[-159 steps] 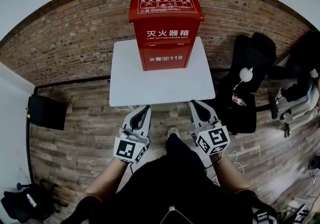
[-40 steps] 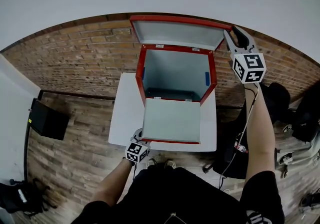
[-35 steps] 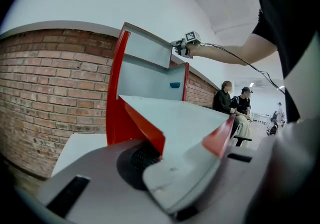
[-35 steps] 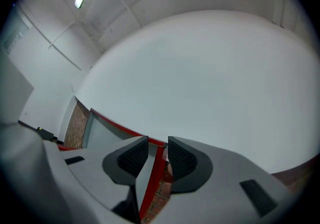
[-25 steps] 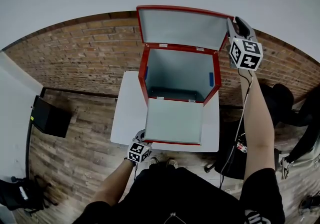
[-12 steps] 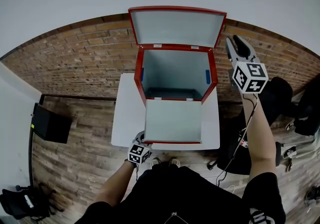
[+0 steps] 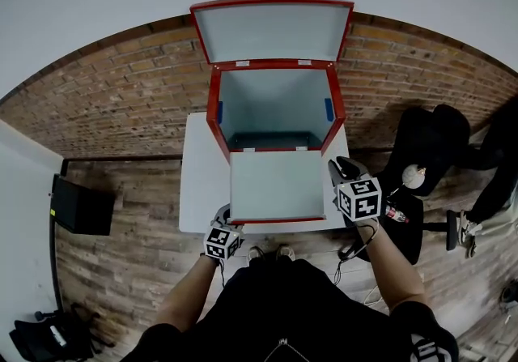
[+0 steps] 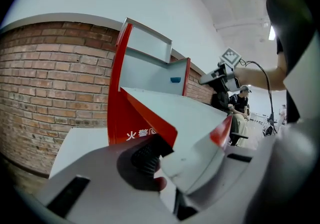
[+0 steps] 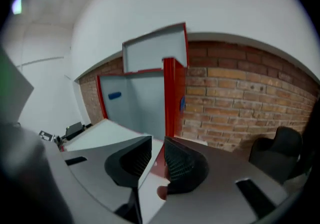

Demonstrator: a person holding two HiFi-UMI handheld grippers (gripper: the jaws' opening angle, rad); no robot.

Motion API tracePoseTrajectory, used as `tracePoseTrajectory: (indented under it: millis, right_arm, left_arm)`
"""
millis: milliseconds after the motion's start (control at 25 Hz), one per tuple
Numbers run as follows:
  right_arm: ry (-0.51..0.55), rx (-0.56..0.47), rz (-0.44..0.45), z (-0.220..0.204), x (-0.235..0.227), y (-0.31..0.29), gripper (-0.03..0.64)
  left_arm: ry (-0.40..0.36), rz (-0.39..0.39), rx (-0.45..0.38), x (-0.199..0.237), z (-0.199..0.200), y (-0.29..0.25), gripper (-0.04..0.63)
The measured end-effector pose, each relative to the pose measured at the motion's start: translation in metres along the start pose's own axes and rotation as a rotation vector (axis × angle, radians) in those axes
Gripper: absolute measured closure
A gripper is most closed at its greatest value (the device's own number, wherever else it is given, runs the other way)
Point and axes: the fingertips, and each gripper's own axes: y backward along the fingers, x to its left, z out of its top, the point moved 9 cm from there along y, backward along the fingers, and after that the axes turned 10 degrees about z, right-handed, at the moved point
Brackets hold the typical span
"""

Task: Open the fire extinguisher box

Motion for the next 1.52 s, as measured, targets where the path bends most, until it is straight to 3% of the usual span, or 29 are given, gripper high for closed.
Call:
tracePoseTrajectory:
  millis: [120, 320, 440, 720, 880, 1040, 1520]
  right_arm:
    - [-0.078, 0.138, 0.041, -0.049, 0.005, -0.019, 0.524]
    - [-0.195, 0.172, 0.082, -0.078, 0.017, -0.030, 0.528]
    - [-0.197, 0.165, 0.052, -0.082, 0.021, -0.032, 0.569]
    - [-0.229, 0.131, 0.010, -0.088, 0.021, -0.036, 0.586]
    - [-0.239, 0.078, 0.032, -0.100, 0.016, -0.042, 0.592]
    - [-0.183, 0.024, 0.057, -0.115, 0.010, -0.052, 0.592]
    - [-0.211, -0.030, 0.003, -0.138, -0.013, -0.100, 0.595]
  left_arm:
    - [-0.007, -0.008, 0.002, 0.000, 0.000, -0.001, 0.546]
    - [-0.023, -0.019, 0.000, 0.000, 0.000, 0.000, 0.546]
    - [-0.030, -0.025, 0.007, -0.001, -0.002, -0.001, 0.546]
    - [-0.046, -0.001, 0.060, 0.008, -0.020, 0.003, 0.546]
    - [-0.031, 0.038, 0.121, 0.023, -0.041, 0.015, 0.546]
    - [-0.020, 0.067, 0.163, 0.031, -0.058, 0.029, 0.546]
    - [0.026, 0.129, 0.086, 0.035, -0.045, 0.059, 0.546]
